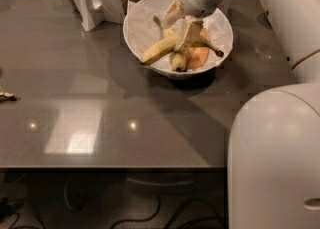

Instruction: Pick banana from white bowl

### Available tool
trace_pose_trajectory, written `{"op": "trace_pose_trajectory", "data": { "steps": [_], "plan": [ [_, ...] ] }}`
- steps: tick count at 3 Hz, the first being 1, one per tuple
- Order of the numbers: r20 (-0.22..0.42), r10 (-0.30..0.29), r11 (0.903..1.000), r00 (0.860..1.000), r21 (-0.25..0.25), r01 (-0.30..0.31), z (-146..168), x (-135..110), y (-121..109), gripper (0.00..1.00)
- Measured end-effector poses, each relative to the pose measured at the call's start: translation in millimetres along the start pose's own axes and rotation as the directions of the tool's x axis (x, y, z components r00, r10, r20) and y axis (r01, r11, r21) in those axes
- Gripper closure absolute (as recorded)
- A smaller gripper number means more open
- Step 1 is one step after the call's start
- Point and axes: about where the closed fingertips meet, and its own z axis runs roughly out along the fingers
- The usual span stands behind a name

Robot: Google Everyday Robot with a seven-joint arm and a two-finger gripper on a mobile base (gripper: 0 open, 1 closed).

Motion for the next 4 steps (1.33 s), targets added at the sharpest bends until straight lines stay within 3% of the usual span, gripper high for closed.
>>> {"op": "trace_pose_trajectory", "data": {
  "steps": [2, 3, 4],
  "plan": [
    [-0.043, -0.042, 0.9991, 0.998, -0.005, 0.042, -3, -1, -19, 0.84],
    [-0.034, -0.049, 0.9987, 0.998, 0.01, 0.05, -14, -6, -19, 1.0],
    [0.004, -0.037, 0.9982, 0.999, 0.048, 0.036, -32, -9, -11, 1.0]
  ]
}}
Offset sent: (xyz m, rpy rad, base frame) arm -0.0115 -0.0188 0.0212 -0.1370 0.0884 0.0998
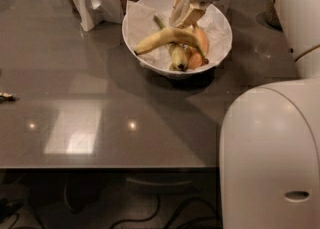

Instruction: Pick banana from white bowl

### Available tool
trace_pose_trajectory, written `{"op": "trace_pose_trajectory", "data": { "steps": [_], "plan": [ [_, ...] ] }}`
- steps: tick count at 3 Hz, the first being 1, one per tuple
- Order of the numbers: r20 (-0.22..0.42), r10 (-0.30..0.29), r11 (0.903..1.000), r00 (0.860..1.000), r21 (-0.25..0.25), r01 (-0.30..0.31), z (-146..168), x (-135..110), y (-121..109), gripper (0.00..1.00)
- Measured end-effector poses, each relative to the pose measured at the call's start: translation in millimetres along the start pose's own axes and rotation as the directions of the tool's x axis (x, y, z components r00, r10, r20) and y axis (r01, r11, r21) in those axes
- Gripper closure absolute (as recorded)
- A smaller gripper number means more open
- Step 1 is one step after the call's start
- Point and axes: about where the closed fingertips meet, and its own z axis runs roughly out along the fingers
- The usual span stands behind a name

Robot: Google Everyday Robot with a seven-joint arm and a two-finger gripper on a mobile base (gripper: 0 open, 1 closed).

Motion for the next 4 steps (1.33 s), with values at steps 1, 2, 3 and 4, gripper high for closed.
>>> {"op": "trace_pose_trajectory", "data": {
  "steps": [1, 2, 3, 4],
  "plan": [
    [0.036, 0.014, 0.9983, 0.999, 0.057, -0.016, -24, -3, 7, 1.0],
    [0.131, 0.049, 0.9891, 0.99, 0.132, -0.067, -50, -8, 14, 0.81],
    [0.225, 0.087, 0.9755, 0.97, 0.178, -0.129, -61, -10, 20, 0.58],
    [0.305, 0.122, 0.9618, 0.944, 0.198, -0.189, -59, -7, 25, 0.35]
  ]
}}
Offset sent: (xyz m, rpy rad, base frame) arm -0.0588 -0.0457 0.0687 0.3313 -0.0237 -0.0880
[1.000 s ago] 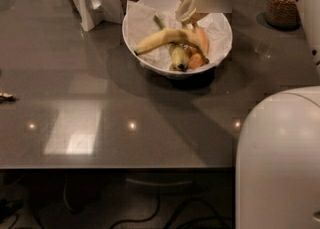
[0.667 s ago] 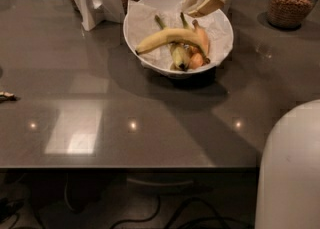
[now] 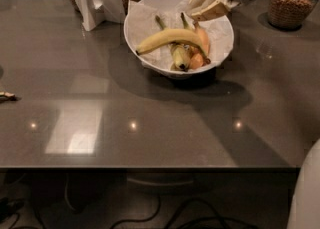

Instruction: Pick banana from white bowl

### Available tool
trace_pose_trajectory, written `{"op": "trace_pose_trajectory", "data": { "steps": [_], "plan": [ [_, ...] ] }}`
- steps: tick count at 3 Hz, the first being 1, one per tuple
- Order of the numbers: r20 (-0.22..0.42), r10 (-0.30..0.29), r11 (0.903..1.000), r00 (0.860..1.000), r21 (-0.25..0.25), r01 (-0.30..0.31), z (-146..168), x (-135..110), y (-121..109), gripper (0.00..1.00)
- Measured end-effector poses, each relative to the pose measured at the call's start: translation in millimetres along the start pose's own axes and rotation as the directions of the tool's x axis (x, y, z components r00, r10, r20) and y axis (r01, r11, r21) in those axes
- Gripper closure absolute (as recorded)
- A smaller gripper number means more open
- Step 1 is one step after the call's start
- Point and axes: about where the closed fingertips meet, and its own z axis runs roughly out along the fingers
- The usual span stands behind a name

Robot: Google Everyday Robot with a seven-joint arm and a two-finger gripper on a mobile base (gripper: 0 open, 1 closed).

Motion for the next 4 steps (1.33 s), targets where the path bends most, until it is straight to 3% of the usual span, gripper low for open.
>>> {"op": "trace_pose_trajectory", "data": {
  "steps": [2, 3, 4],
  "plan": [
    [0.038, 0.069, 0.9976, 0.997, 0.002, -0.069, 15, 19, 6, 0.33],
    [0.039, 0.091, 0.9958, 0.995, 0.005, -0.091, 22, 28, 6, 0.37],
    [0.037, 0.109, 0.994, 0.993, 0.007, -0.109, 29, 34, 4, 0.51]
  ]
}}
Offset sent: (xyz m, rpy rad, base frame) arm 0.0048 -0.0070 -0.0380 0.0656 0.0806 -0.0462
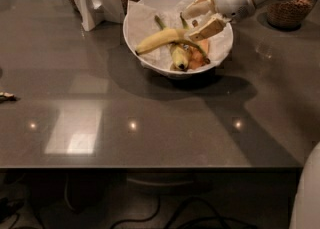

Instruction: Pick banana from white bowl

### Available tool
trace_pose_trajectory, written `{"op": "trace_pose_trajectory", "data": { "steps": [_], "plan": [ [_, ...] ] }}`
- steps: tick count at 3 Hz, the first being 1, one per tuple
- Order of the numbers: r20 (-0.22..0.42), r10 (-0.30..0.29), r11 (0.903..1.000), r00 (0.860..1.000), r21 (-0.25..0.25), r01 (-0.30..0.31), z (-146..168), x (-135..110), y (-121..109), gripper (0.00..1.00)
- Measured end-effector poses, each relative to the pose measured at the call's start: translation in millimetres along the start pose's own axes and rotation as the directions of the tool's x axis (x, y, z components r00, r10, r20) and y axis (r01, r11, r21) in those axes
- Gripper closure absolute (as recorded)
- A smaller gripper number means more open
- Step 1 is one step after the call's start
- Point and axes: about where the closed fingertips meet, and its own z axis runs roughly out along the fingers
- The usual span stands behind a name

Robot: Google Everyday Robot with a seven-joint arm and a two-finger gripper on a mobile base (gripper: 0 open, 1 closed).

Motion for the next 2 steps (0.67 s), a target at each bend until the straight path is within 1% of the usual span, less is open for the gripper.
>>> {"op": "trace_pose_trajectory", "data": {
  "steps": [1, 2],
  "plan": [
    [0.004, 0.016, 0.9998, 1.0, -0.013, -0.015, 14, 4, -5, 0.45],
    [0.02, 0.018, 0.9995, 1.0, -0.025, -0.018, 28, 2, -9, 0.46]
  ]
}}
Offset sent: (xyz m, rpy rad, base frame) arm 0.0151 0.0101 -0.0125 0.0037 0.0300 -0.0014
